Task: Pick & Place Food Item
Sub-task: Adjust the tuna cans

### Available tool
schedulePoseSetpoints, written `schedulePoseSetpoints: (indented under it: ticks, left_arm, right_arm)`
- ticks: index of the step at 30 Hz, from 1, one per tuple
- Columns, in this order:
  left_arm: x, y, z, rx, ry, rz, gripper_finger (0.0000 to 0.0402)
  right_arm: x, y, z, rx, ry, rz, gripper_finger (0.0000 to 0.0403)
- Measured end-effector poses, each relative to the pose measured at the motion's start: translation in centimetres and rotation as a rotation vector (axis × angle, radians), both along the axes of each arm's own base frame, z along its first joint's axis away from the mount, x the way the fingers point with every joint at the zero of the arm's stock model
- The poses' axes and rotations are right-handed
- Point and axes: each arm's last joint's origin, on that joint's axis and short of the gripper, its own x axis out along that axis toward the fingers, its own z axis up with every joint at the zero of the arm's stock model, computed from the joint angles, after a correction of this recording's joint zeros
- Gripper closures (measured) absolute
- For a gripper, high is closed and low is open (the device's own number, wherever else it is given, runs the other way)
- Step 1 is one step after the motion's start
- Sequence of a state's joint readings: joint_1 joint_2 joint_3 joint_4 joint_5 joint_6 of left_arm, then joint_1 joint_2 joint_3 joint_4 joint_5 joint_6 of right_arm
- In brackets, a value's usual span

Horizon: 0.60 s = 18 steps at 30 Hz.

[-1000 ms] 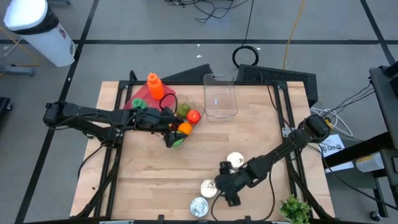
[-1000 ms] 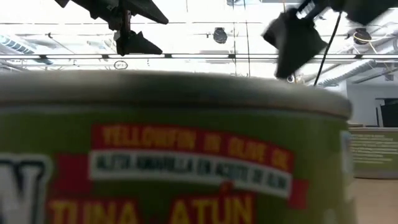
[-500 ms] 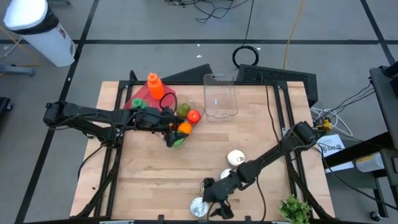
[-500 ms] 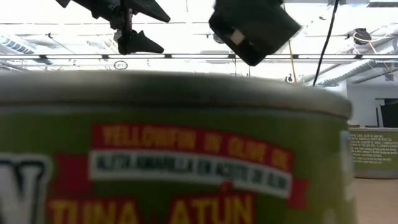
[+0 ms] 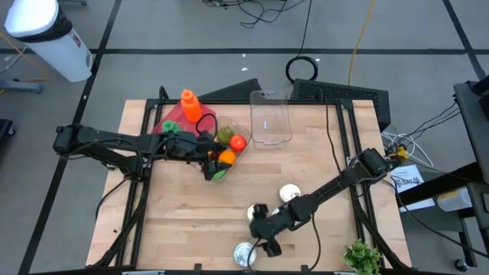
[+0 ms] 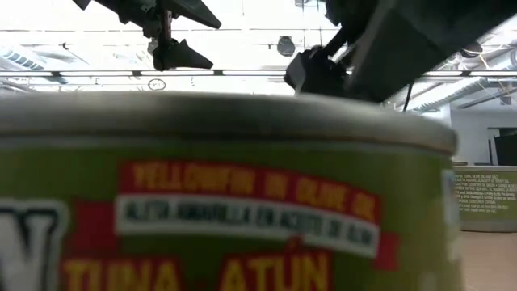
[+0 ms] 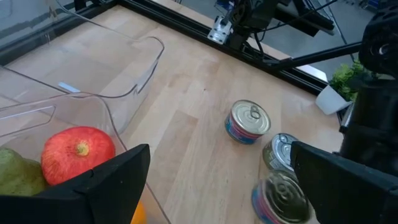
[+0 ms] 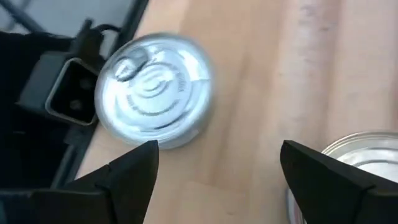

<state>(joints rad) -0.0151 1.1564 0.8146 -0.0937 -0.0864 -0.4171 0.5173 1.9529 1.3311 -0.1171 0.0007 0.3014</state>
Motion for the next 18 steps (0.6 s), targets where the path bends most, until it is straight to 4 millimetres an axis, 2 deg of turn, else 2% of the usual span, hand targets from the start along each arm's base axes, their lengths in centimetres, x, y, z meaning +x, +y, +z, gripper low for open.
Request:
schedulePoseSetpoints:
  ticks: [3, 6, 8, 10, 18]
  left_arm:
    - [0.0, 0.0, 0.0, 0.0, 0.0, 0.0, 0.0002]
    - [0.0, 0.0, 0.0, 0.001, 0.0, 0.0, 0.0002]
    - [0.0, 0.0, 0.0, 0.001, 0.0, 0.0, 0.0002]
    - [0.0, 0.0, 0.0, 0.001, -0.001, 0.001, 0.0002]
    - [0.0, 0.0, 0.0, 0.001, -0.002, 0.001, 0.0002]
  right_arm:
    - [0.3, 0.2, 1.0, 0.06, -0.059, -0.004, 0.0085]
    - [0.3, 1.7, 1.6, 0.173, -0.111, 0.094, 0.0085]
    - [0.4, 2.5, 1.2, 0.244, -0.116, 0.166, 0.0085]
    - [0.2, 2.8, 0.4, 0.242, -0.081, 0.188, 0.0085]
    - [0.8, 2.2, -1.9, 0.219, -0.001, 0.138, 0.0085]
